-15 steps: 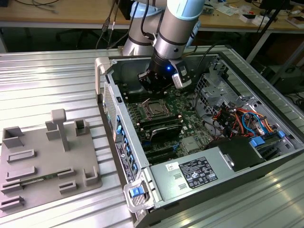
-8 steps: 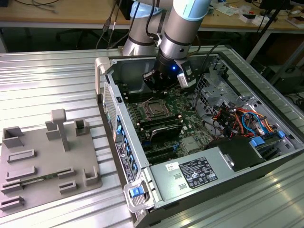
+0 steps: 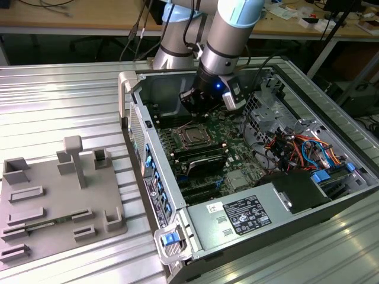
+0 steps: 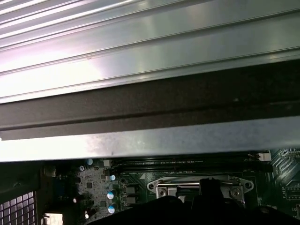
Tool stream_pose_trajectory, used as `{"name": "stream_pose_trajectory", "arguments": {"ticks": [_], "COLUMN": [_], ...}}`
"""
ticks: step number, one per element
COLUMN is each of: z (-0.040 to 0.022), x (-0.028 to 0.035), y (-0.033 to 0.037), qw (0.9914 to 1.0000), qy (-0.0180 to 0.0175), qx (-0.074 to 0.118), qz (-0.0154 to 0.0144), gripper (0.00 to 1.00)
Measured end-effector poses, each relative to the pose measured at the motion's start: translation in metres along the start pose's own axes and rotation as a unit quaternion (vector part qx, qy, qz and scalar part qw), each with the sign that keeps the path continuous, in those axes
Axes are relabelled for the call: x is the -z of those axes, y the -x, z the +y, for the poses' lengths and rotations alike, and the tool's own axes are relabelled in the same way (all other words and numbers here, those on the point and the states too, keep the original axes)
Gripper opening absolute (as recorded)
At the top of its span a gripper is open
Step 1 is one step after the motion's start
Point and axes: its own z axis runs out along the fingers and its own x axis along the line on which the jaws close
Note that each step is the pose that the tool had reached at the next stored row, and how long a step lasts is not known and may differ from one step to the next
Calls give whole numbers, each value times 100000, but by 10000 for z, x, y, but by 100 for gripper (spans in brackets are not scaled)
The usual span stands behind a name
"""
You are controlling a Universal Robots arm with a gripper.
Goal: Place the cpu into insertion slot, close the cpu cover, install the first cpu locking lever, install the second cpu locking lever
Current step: 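Install the first cpu locking lever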
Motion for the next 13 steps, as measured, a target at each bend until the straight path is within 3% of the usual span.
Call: {"name": "stream_pose_trajectory", "arguments": {"ticks": [8,13], "z": [-1,6], "x": [-19,23], "y": [-4,-19], "qw": [100000,99996], "qy": [-7,-17], "qx": [253,891], "qz": [7,12], "gripper": [11,11]}}
